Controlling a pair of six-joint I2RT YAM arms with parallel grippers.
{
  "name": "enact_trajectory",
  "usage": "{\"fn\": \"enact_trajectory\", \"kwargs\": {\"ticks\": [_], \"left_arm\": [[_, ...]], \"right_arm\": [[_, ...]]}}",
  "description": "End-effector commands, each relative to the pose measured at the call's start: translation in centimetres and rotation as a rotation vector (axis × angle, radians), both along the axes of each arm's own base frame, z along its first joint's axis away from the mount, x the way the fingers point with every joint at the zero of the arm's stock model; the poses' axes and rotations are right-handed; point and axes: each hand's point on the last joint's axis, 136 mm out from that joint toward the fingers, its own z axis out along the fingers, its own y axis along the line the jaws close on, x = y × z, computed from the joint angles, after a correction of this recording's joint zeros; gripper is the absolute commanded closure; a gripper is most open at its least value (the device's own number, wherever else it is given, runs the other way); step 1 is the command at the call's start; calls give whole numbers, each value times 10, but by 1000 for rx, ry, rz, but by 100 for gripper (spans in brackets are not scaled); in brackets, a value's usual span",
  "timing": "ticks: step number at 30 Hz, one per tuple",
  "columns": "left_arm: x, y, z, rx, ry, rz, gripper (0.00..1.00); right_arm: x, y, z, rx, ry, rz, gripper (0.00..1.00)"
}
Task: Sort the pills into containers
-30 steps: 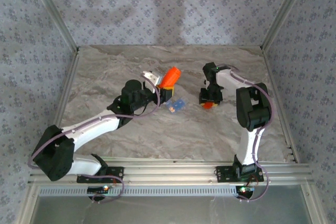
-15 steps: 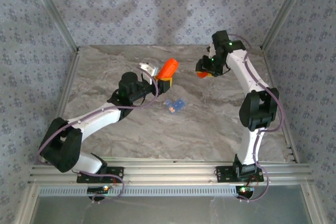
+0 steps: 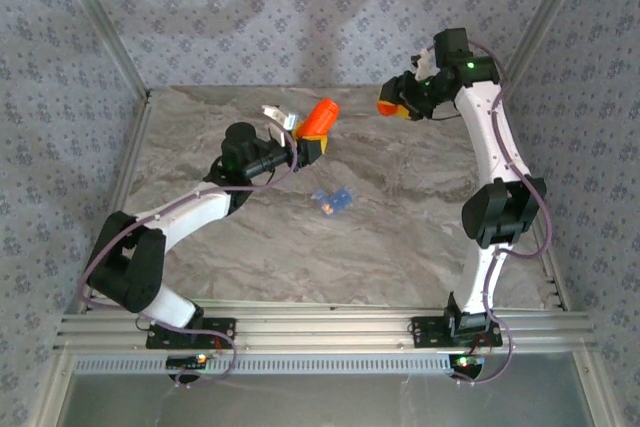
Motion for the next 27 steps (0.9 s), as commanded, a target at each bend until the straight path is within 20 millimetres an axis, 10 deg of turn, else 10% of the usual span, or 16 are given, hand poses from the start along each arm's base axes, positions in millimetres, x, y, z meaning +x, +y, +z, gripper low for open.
{"fn": "enact_trajectory", "kwargs": {"ticks": [1, 27], "left_arm": [[-2, -6, 23, -48, -66, -65, 100], [21, -16, -12, -39, -9, -224, 100]], "right_arm": [[-7, 9, 20, 85, -32, 72, 56], [-12, 57, 23, 300, -61, 322, 58]]}}
